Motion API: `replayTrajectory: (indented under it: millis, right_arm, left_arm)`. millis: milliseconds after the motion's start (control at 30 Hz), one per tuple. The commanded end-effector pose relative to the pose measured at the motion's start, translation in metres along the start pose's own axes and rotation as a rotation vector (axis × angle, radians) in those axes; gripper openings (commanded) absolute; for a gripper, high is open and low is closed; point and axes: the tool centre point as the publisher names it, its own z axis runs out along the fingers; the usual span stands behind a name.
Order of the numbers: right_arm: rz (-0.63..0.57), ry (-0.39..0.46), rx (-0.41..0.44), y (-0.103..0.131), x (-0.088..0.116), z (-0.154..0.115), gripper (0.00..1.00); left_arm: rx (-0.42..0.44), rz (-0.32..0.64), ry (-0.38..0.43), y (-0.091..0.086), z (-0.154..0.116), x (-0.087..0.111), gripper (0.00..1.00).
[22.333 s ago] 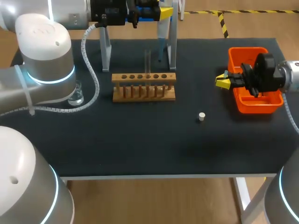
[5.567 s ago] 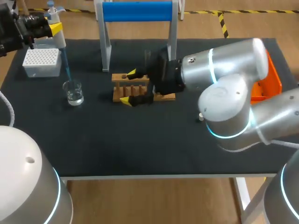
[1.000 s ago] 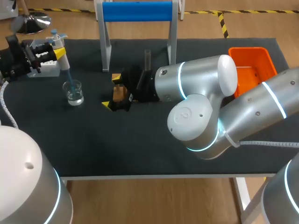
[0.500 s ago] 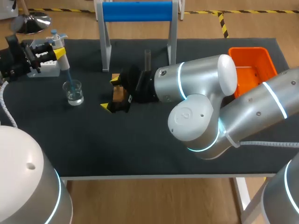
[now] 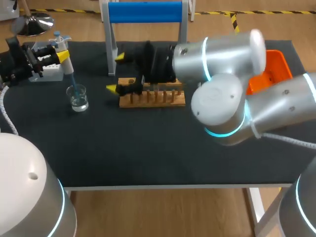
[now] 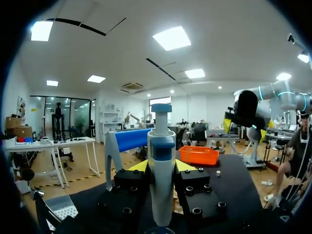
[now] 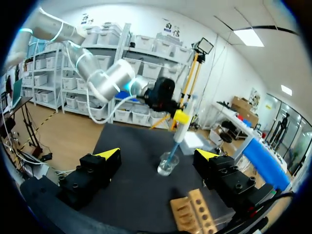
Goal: Invert the test tube, pick up the pipette, mount the tip to pipette, aspirate from beaker and dispense into the tube, eject the tip, return the pipette, and cap with the stopper.
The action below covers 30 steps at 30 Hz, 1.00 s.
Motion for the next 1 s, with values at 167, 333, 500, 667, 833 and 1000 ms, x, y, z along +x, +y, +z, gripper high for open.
replayTrajectory:
  millis: [167,333,500,667,833,1000]
  right_arm:
    - [-0.005,0.357,-0.029,0.037,-0.030,-0.036,1.00]
    - [0.026,0.373,-0.095,0.053,-0.038,-0.026,1.00]
    - [0.068,0.385,-0.174,0.068,-0.042,-0.013,1.00]
    - [0.091,0.392,-0.219,0.078,-0.048,0.004,1.00]
    - [0.114,0.388,-0.269,0.087,-0.050,0.018,1.00]
    - [0.131,0.379,-0.300,0.093,-0.056,0.035,1.00]
  left_arm:
    - [0.001,0.001,0.003,0.000,-0.001,0.000,0.00]
    - [0.001,0.001,0.003,0.000,-0.001,0.000,0.00]
    - [0.001,0.001,0.003,0.000,-0.001,0.000,0.00]
    - [0.001,0.001,0.003,0.000,-0.001,0.000,0.00]
    - [0.001,0.001,0.003,0.000,-0.001,0.000,0.00]
    - [0.001,0.001,0.003,0.000,-0.001,0.000,0.00]
